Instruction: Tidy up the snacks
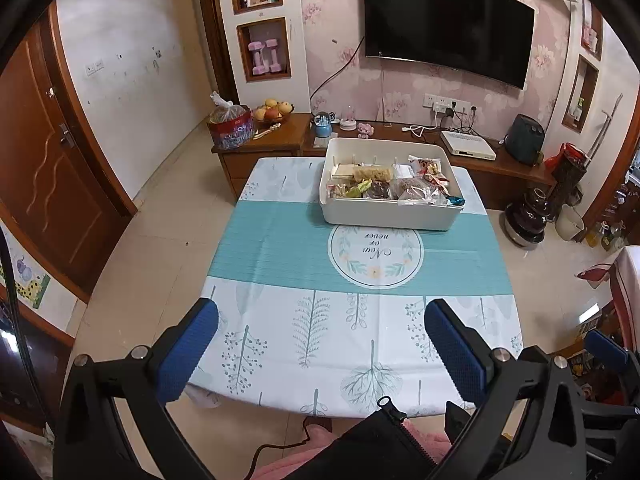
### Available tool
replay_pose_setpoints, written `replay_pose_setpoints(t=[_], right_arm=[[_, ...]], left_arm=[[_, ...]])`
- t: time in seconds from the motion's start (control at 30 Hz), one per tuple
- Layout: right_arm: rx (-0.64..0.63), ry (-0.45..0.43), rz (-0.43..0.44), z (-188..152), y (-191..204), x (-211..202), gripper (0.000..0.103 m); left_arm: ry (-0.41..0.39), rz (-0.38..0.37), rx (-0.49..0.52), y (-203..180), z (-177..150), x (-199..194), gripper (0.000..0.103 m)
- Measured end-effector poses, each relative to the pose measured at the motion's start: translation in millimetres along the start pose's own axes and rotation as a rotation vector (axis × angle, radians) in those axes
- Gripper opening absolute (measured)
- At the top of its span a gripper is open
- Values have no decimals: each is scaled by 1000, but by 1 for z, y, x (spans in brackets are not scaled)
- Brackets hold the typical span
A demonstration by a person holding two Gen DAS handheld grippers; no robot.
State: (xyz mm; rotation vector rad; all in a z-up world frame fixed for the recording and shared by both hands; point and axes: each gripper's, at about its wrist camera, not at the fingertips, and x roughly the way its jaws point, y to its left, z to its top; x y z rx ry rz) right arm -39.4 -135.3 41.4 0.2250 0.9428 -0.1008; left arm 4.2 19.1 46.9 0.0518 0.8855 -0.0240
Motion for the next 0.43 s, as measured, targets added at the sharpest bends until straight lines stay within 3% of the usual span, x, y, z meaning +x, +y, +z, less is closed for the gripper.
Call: replay_pose_setpoints(t=[0.43], right_arm=[[18,42,-9,5,-4,10,102]], left_arm=[[37,-4,18,-3,8,11,103]])
